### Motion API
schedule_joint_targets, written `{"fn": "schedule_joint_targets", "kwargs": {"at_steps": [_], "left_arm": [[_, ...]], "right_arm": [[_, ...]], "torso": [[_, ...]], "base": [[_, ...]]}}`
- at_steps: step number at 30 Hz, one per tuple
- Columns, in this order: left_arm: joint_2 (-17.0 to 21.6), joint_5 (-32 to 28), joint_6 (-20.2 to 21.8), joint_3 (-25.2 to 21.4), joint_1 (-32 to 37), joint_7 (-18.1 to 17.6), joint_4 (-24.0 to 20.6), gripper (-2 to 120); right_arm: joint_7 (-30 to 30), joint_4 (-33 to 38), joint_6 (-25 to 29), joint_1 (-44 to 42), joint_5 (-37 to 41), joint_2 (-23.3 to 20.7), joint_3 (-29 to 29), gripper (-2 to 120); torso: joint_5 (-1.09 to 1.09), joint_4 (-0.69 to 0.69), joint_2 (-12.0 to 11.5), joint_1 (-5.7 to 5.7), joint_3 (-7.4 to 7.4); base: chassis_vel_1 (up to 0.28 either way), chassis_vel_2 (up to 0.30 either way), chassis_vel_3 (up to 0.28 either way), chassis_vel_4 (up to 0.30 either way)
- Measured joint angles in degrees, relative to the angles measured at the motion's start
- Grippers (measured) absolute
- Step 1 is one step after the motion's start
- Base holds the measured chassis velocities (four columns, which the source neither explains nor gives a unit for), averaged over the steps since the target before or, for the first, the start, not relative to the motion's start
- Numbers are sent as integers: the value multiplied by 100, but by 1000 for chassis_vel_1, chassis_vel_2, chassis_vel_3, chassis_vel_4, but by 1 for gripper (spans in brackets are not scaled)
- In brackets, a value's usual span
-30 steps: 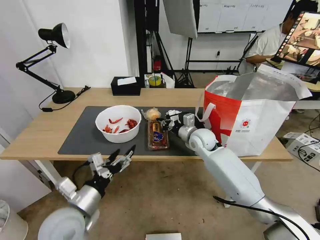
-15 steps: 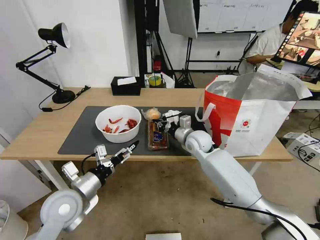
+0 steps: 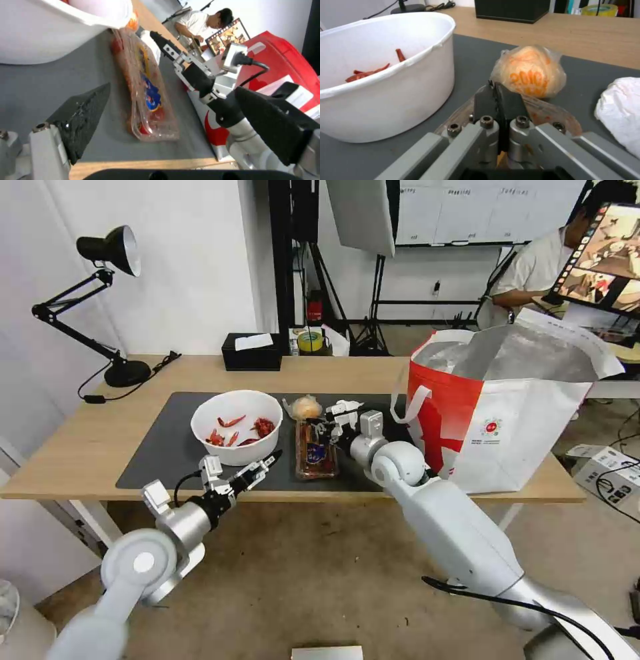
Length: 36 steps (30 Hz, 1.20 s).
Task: Pick up the trash from the table and place it into the takeout bag.
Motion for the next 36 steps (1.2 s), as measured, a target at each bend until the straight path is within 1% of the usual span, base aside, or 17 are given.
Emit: {"fn": "schedule_joint_targets", "kwargs": {"at_steps": [3,15,17,18,19,23,36], "left_arm": [[-44,0,57,200,-196,-55,154,100],[-193,15,151,531,-562,-280,380,100],[-211,39,152,659,-687,-393,462,100],[-211,39,152,659,-687,-393,462,100],[-230,43,150,728,-771,-500,498,100],[-273,68,148,858,-908,-604,599,100],[-264,112,141,1050,-1090,-616,781,100]], "right_arm": [[17,9,-9,12,0,-36,13,0],[46,122,-68,-51,42,-112,99,0],[49,150,-81,-67,47,-134,110,0],[49,150,-81,-67,47,-134,110,0],[49,159,-94,-84,49,-147,113,0],[49,148,-119,-110,69,-162,114,0],[0,-106,-193,-37,82,-71,80,0]], "torso": [[0,0,0,0,0],[1,0,0,0,0],[0,0,0,0,0],[0,0,0,0,0],[1,0,0,0,0],[1,0,0,0,0],[0,1,0,-1,0]], "base": [[0,0,0,0],[0,0,0,0],[0,0,0,0],[0,0,0,0],[0,0,0,0],[0,0,0,0],[0,0,0,0]]}}
